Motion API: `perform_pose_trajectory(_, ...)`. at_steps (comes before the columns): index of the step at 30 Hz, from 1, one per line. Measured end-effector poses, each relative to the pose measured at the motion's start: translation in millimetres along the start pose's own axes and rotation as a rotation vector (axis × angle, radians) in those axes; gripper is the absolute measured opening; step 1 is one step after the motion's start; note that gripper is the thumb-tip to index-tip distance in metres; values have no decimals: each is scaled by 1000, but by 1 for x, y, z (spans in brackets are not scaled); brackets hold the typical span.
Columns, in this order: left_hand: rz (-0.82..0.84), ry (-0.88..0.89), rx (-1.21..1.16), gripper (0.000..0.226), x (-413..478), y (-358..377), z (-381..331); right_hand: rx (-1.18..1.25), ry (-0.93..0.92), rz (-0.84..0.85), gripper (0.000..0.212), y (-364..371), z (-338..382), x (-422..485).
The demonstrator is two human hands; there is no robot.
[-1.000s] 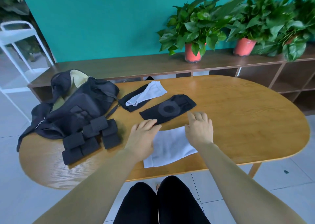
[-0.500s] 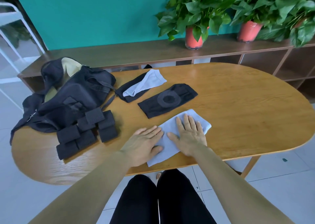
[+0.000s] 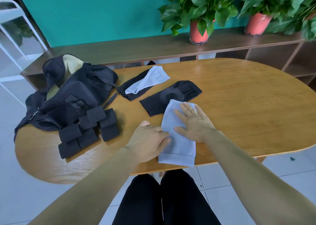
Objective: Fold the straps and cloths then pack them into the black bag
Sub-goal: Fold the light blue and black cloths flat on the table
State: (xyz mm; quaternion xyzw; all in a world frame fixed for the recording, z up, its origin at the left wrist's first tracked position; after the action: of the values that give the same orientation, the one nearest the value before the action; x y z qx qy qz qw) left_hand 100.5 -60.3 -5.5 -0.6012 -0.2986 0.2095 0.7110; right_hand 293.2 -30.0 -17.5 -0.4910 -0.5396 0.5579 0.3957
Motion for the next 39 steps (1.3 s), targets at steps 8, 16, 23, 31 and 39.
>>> perform_pose_trajectory(8, 7, -134, 12, 46, 40, 14, 1, 188, 213, -35, 61, 9, 22, -3)
perform_pose_trajectory(16, 277, -256, -36, 77, 53, 47, 15, 136, 175, 14, 64, 23, 7, 17)
perform_pose_trajectory(23, 301, -300, -14, 76, 52, 47, 21, 129, 155, 10, 70, 24, -2, 29)
perform_pose_trajectory(31, 265, -322, -55, 66, 33, 34, 19, 196, 150, -44, 68, 2, 8, -3)
perform_pose_trajectory(39, 297, -263, -67, 79, -12, 32, -16, 193, 174, 47, 67, 23, 51, -59)
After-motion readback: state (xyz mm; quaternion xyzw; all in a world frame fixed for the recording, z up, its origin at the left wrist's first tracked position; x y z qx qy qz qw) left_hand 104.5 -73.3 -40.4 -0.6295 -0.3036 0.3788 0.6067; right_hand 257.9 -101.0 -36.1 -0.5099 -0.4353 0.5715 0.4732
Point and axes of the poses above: each hand's wrist, its own x-axis towards the middle knuckle, its own y-axis out of the palm, z = x × y, the point moved 2 cm from there along x, towards the middle knuckle, and after that the axes turned 3 degrees about y, right-handed, at the moved point
